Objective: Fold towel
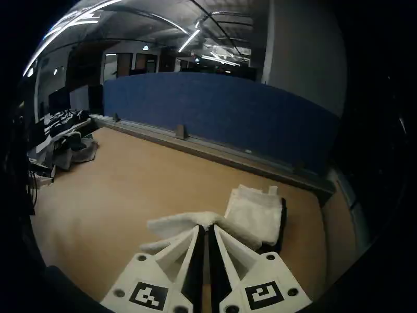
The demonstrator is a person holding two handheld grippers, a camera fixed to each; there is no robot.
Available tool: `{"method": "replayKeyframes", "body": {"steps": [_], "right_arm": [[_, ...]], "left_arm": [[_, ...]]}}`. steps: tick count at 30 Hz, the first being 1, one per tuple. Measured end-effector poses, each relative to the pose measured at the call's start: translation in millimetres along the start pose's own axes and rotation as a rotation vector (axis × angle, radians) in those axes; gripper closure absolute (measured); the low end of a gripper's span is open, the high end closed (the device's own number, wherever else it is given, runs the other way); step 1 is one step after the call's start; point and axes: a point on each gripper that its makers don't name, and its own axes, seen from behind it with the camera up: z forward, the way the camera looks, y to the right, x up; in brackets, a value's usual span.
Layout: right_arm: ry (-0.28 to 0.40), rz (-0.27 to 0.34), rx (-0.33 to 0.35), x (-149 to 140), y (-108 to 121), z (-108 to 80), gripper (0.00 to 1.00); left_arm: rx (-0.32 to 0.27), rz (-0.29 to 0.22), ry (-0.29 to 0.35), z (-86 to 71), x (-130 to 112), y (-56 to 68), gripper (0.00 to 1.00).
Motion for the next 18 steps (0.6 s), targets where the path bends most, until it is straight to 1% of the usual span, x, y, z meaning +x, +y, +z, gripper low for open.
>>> {"method": "replayKeyframes", "body": {"steps": [5,9,14,18], "right_arm": [[0.001,0.007,-0.007,-3.8,6.1,4.8,0.95],[-0.006,0.016,-0.007,-12.7,7.3,7.9,0.95],[-0.031,0.039,-0.006,-33.0,6.9,7.8,0.95],[-0.053,0.064,-0.013,-54.2,8.2,2.0,0.95]], "left_arm": [[0.004,0.003,0.001,-0.1,-0.2,1.1,0.06],[0.005,0.005,0.002,0.0,0.4,1.9,0.06],[0.009,0.007,0.003,0.8,1.0,1.7,0.06],[0.009,0.010,0.004,0.7,1.4,2.3,0.06]]}}
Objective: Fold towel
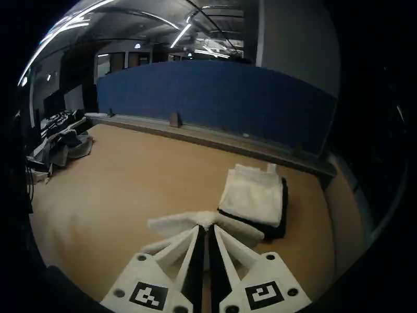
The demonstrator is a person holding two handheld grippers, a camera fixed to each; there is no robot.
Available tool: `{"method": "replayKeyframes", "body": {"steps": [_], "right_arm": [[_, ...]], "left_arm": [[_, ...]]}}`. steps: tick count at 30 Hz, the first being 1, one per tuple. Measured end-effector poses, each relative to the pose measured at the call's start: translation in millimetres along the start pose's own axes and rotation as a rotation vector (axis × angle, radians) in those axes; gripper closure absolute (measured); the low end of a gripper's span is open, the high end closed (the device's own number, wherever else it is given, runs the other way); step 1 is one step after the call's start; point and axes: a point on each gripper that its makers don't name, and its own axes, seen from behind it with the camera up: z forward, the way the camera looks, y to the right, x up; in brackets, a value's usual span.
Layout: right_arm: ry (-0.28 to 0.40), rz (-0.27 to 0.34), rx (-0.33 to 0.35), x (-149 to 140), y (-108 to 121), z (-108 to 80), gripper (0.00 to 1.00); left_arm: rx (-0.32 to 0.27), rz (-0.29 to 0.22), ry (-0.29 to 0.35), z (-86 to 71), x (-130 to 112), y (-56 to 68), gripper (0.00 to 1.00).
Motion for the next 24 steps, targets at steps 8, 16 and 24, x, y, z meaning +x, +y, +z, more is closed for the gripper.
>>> {"method": "replayKeyframes", "body": {"steps": [8,16,24], "right_arm": [[-0.059,0.063,-0.034,-54.2,12.1,-15.6,0.95],[-0.120,0.129,-0.084,-104.9,31.7,-30.5,0.95],[-0.179,0.221,-0.135,-154.0,46.5,-43.6,0.95]], "left_arm": [[-0.002,0.006,0.001,0.4,-1.1,2.2,0.06],[-0.005,0.014,0.001,0.9,-1.3,4.0,0.06],[-0.005,0.020,0.005,-1.8,-0.7,4.4,0.06]]}}
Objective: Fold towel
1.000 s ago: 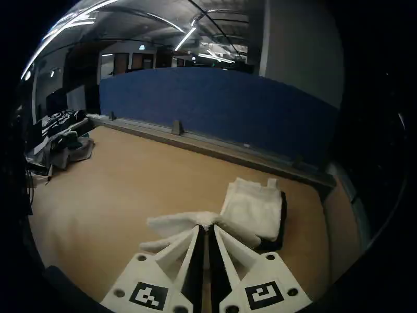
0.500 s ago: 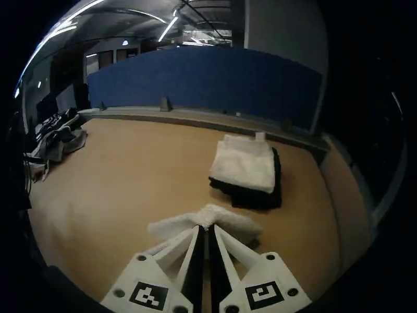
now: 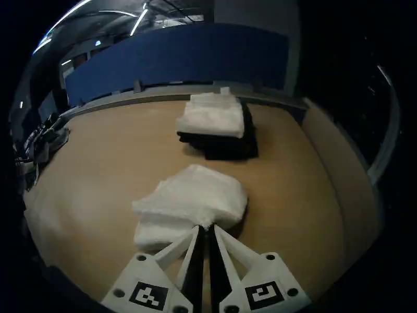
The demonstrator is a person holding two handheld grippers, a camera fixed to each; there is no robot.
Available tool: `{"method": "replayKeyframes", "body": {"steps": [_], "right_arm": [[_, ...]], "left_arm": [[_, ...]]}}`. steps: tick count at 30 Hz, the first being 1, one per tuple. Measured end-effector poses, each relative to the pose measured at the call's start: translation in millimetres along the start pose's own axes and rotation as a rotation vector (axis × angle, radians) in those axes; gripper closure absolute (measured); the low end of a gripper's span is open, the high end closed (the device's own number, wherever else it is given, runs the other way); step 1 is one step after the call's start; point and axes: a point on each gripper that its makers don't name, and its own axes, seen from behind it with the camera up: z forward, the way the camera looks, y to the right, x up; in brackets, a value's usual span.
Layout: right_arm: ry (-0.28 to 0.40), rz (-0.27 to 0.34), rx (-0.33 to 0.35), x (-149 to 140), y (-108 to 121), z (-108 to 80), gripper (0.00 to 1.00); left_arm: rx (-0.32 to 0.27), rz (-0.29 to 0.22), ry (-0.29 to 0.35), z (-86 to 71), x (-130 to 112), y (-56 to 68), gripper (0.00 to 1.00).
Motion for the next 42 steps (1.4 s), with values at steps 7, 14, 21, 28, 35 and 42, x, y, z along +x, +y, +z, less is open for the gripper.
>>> {"method": "replayKeyframes", "body": {"steps": [7,14,21,28,35,42], "right_arm": [[-0.064,0.073,-0.074,-41.2,24.6,-0.8,0.92],[-0.132,0.091,-0.153,-69.8,41.4,-2.4,0.62],[-0.154,0.038,-0.198,-76.6,46.0,-4.4,0.34],[-0.145,0.041,-0.217,-76.0,49.5,-5.8,0.22],[-0.141,0.036,-0.224,-76.8,50.5,-9.3,0.14],[-0.134,0.028,-0.220,-75.4,48.0,-13.2,0.04]], "left_arm": [[0.005,0.004,0.002,-3.5,-1.2,-2.1,0.06],[0.006,0.012,0.008,-5.5,-0.5,-2.1,0.06],[0.004,0.015,0.011,-7.7,-0.1,-1.3,0.06],[0.001,0.015,0.013,-9.3,-0.1,-1.0,0.06],[0.000,0.017,0.014,-9.8,0.6,-2.0,0.06],[-0.002,0.018,0.016,-9.7,1.9,-1.0,0.06]]}}
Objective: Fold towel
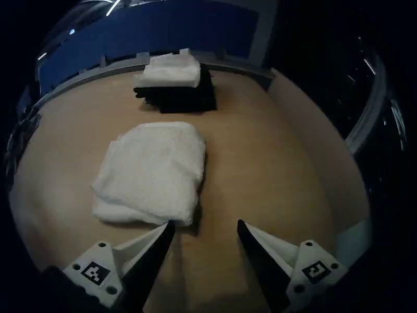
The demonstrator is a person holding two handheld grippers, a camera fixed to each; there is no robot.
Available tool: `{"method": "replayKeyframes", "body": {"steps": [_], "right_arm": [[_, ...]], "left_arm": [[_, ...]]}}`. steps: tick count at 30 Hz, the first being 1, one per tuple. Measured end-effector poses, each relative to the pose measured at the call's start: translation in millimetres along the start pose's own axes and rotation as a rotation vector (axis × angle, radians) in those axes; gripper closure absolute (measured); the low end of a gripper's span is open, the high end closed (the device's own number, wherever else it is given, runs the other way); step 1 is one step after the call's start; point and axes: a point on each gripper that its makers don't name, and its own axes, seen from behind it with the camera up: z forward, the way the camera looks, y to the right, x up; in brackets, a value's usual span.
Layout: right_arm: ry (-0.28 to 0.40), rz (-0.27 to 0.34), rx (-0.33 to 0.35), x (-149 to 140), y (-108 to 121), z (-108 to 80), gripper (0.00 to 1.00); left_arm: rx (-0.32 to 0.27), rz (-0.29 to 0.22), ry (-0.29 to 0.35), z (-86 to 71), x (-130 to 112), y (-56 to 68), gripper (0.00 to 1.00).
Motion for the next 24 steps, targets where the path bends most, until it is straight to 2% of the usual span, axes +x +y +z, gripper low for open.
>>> {"method": "replayKeyframes", "body": {"steps": [2,9,15,20,24], "right_arm": [[0.005,-0.004,0.004,2.1,-0.6,-2.2,0.00],[0.073,-0.016,0.033,26.8,-10.2,-16.5,0.00],[0.141,-0.010,0.095,59.6,-35.0,-23.4,0.00],[0.148,-0.034,0.141,70.6,-61.4,-17.8,0.00],[0.117,-0.055,0.171,61.4,-80.2,-5.4,0.00]], "left_arm": [[-0.002,0.000,0.001,-0.1,0.5,0.4,0.06],[-0.005,0.003,0.006,-0.1,2.4,0.2,0.06],[-0.005,0.001,0.006,0.4,2.7,-0.4,0.06],[-0.004,0.002,0.006,-0.6,2.0,-1.3,0.06],[-0.004,0.002,0.004,-1.1,-0.3,-1.4,0.06]]}}
